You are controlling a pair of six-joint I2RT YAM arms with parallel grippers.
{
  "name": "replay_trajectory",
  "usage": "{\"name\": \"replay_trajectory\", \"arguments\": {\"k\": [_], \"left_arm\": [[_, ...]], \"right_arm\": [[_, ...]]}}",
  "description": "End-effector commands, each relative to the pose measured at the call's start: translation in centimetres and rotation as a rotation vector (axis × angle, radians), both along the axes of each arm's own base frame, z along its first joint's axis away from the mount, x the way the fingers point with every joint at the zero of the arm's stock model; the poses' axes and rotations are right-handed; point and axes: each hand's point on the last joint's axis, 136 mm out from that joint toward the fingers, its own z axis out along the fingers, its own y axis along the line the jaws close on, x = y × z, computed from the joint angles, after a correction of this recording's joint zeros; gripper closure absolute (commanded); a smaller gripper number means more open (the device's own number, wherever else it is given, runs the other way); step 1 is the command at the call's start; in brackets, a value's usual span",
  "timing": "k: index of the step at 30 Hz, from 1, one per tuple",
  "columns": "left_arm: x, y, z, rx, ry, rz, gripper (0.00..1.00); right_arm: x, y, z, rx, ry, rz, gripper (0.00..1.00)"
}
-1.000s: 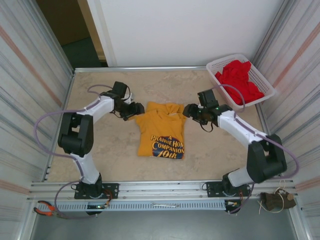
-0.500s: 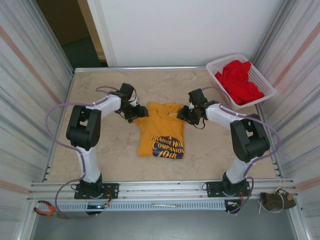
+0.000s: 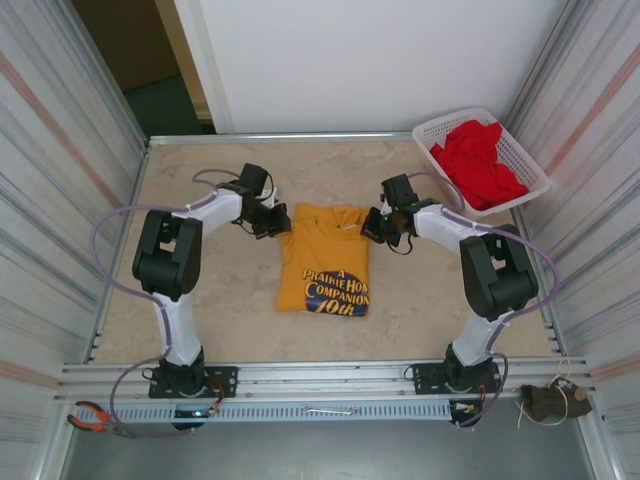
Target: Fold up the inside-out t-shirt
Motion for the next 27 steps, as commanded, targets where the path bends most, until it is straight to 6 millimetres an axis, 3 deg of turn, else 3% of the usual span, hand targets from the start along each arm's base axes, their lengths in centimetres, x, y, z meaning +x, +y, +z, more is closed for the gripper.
{"name": "replay_trajectory", "arguments": {"k": [1, 5, 13, 15, 20, 21, 22, 23, 24, 27], "left_arm": [[1.3, -0.7, 5.9, -0.083, -0.193, -0.015, 1.00], [2.0, -0.5, 7.3, -0.127, -0.269, 0.006, 1.00], [3.8, -0.3, 6.5, -0.185, -0.332, 0.056, 1.00], [4.7, -0.3, 5.7, -0.178, -0.335, 0.061, 1.00], [7.0, -0.5, 2.8, -0.149, -0.292, 0.073, 1.00], [7.4, -0.6, 2.2, -0.140, -0.286, 0.076, 1.00], [7.8, -0.4, 1.7, -0.127, -0.279, 0.084, 1.00], [8.1, -0.3, 1.3, -0.120, -0.270, 0.089, 0.98], [8.4, -0.1, 1.1, -0.112, -0.265, 0.094, 0.88], [8.9, 0.6, 2.2, -0.107, -0.277, 0.110, 0.58]], "right_arm": [[1.4, -0.2, 4.6, 0.044, -0.134, 0.015, 1.00], [2.6, -1.1, 6.0, 0.052, -0.196, -0.007, 1.00], [5.0, -0.7, 7.1, 0.078, -0.349, 0.030, 1.00], [6.1, -1.3, 6.3, 0.052, -0.357, 0.012, 1.00], [9.0, -1.7, 0.6, 0.021, -0.262, -0.014, 1.00], [9.4, -1.7, -0.4, 0.013, -0.242, -0.014, 0.97], [9.8, -1.7, -0.9, 0.008, -0.233, -0.013, 0.83], [10.0, -1.7, -1.0, 0.005, -0.230, -0.013, 0.72], [10.0, -1.8, -0.6, 0.004, -0.237, -0.015, 0.62], [9.1, -2.4, 1.9, -0.002, -0.282, -0.027, 0.56]]}}
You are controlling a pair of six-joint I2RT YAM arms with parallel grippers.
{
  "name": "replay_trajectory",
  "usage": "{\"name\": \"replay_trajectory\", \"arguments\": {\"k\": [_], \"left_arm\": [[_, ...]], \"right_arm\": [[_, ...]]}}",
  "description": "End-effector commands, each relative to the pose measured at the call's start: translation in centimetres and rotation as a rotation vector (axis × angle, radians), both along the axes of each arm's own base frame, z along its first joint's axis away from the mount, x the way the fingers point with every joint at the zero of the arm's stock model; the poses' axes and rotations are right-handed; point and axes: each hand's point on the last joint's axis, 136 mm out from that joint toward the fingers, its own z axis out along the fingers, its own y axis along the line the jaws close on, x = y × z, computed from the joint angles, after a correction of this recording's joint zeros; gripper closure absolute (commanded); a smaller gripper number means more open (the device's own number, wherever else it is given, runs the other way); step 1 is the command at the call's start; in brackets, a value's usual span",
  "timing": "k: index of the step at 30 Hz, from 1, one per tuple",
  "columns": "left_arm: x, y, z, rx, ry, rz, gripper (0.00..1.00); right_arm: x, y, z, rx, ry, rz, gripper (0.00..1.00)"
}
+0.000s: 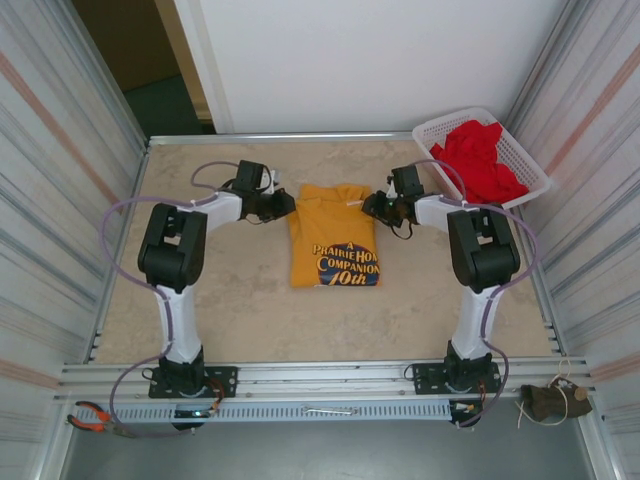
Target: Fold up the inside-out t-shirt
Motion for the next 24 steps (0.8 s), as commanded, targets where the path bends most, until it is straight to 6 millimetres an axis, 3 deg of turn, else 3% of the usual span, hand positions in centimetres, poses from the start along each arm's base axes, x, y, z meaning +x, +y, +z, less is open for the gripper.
{"name": "replay_trajectory", "arguments": {"k": [1, 3, 6, 9, 13, 17, 20, 24], "left_arm": [[1.5, 1.1, 3.2, 0.003, -0.062, 0.029, 0.50], [0.9, 1.3, 5.2, 0.012, -0.085, 0.023, 0.40], [-1.0, 0.4, 8.1, -0.036, -0.119, 0.006, 0.33], [-3.7, -1.9, 9.1, -0.076, -0.119, -0.042, 0.31], [-6.5, -4.9, 6.7, -0.091, -0.055, -0.104, 0.30], [-8.4, -5.7, 2.9, -0.099, 0.022, -0.113, 0.30], [-10.2, -5.4, 0.3, -0.078, 0.082, -0.110, 0.30], [-13.6, -5.2, -1.5, -0.060, 0.130, -0.118, 0.30]], "right_arm": [[0.1, -0.4, 5.4, -0.001, -0.116, 0.000, 0.55], [-1.6, -0.2, 7.6, -0.002, -0.141, 0.018, 0.55], [-3.9, 0.7, 9.1, -0.018, -0.153, 0.053, 0.54], [-5.1, 2.1, 8.4, 0.012, -0.126, 0.073, 0.55], [-5.5, 3.6, 5.3, 0.074, -0.066, 0.063, 0.58], [-6.4, 4.4, 1.8, 0.084, -0.004, 0.057, 0.61], [-8.2, 4.1, -0.4, 0.052, 0.044, 0.045, 0.64], [-11.7, 3.3, -1.1, 0.038, 0.075, 0.018, 0.66]]}}
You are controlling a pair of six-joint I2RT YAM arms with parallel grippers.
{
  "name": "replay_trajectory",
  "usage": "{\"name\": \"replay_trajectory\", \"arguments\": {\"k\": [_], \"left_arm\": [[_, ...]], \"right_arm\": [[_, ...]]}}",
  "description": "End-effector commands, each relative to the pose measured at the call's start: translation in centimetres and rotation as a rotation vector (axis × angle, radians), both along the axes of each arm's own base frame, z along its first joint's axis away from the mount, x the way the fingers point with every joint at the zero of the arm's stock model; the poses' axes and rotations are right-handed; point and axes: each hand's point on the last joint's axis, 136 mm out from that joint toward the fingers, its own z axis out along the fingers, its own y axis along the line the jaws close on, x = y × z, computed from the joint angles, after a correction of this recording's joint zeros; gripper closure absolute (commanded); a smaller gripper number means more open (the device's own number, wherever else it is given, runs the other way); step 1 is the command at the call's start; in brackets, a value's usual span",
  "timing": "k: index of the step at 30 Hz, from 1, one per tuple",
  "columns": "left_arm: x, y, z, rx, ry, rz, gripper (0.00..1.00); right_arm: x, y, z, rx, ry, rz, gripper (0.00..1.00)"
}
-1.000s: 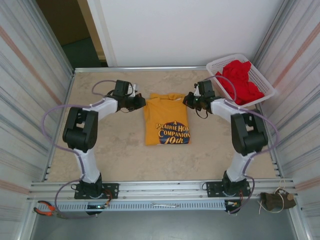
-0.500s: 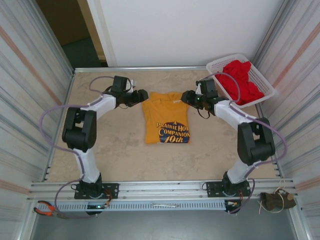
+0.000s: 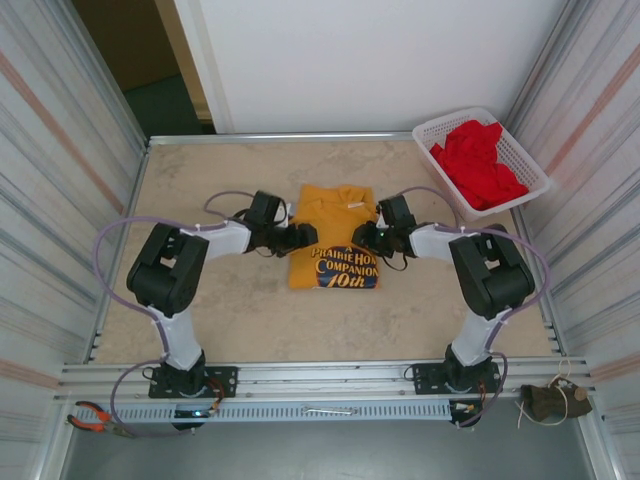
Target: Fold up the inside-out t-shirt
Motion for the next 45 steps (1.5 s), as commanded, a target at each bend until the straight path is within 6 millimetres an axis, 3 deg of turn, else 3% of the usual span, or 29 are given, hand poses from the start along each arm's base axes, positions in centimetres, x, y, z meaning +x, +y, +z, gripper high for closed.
{"name": "replay_trajectory", "arguments": {"k": [1, 4, 7, 10, 13, 17, 24, 29, 35, 41, 44, 45], "left_arm": [[-2.8, -0.3, -0.4, -0.003, 0.032, -0.002, 0.30], [-4.8, -0.4, 1.1, -0.014, 0.022, -0.008, 0.30], [-4.6, 0.4, 3.8, 0.011, -0.038, 0.002, 0.29], [-2.2, 1.6, 6.1, 0.085, -0.128, 0.004, 0.24], [0.6, 3.1, 6.3, 0.153, -0.154, -0.007, 0.23], [3.5, 4.9, 4.2, 0.328, -0.174, -0.061, 0.21], [4.9, 5.4, 1.8, 0.426, -0.164, -0.117, 0.18], [5.8, 4.0, 0.9, 0.365, -0.153, -0.124, 0.17], [6.9, 1.6, 0.1, 0.257, -0.130, -0.134, 0.16], [7.4, -0.3, -0.2, 0.147, -0.107, -0.135, 0.17], [7.4, -0.9, -0.3, 0.106, -0.100, -0.129, 0.21], [7.3, -1.1, -1.1, 0.094, -0.081, -0.129, 0.23]], "right_arm": [[-2.7, -0.5, 0.3, -0.001, 0.019, -0.046, 0.66], [-5.1, -0.9, 1.7, -0.008, 0.010, -0.053, 0.66], [-5.0, -2.2, 4.6, -0.048, -0.057, -0.058, 0.61], [-3.0, -3.9, 6.8, -0.113, -0.108, -0.060, 0.45], [-1.0, -4.9, 6.7, -0.162, -0.105, -0.042, 0.28], [1.2, -5.4, 4.8, -0.235, -0.084, -0.008, 0.20], [3.2, -5.0, 2.6, -0.251, -0.045, -0.017, 0.18], [3.9, -4.7, 1.0, -0.256, -0.020, -0.028, 0.17], [5.1, -2.7, 0.2, -0.180, -0.012, 0.004, 0.19], [5.4, -1.1, -0.3, -0.120, -0.012, 0.023, 0.30], [5.4, -0.9, -1.0, -0.101, 0.002, 0.017, 0.44], [5.4, -0.8, -1.2, -0.094, 0.005, 0.016, 0.49]]}}
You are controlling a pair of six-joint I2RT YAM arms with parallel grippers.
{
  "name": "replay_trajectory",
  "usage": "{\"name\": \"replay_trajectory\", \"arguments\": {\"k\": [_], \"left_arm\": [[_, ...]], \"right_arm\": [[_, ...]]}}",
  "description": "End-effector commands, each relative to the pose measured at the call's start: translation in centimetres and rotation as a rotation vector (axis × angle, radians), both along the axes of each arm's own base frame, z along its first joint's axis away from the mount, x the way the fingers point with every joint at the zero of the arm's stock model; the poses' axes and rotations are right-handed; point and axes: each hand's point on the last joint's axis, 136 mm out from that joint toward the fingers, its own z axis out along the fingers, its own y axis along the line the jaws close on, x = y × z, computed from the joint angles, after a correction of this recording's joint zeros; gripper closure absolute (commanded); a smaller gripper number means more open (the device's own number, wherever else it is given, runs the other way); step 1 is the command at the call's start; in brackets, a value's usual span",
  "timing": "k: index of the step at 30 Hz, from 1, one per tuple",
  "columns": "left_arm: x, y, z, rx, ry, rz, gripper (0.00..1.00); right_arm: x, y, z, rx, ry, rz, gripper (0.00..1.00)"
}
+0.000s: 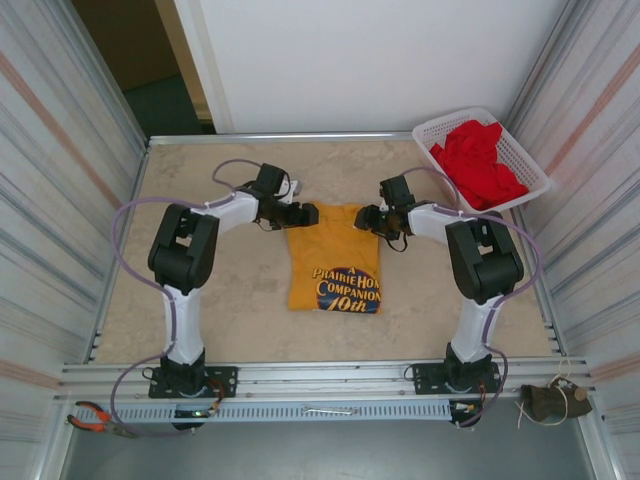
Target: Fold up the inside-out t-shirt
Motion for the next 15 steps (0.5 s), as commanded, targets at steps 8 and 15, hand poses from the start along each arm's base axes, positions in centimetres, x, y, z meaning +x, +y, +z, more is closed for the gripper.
{"name": "replay_trajectory", "arguments": {"k": [8, 15], "left_arm": [[-1.2, -3.4, -2.2, -0.156, 0.066, -0.002, 0.71], [-0.2, -3.1, 0.4, -0.212, 0.010, 0.034, 1.00]], "right_arm": [[0.0, 2.0, -1.4, 0.130, 0.043, 0.017, 0.92], [0.4, 1.8, 2.7, 0.218, -0.011, 0.018, 1.00]]}}
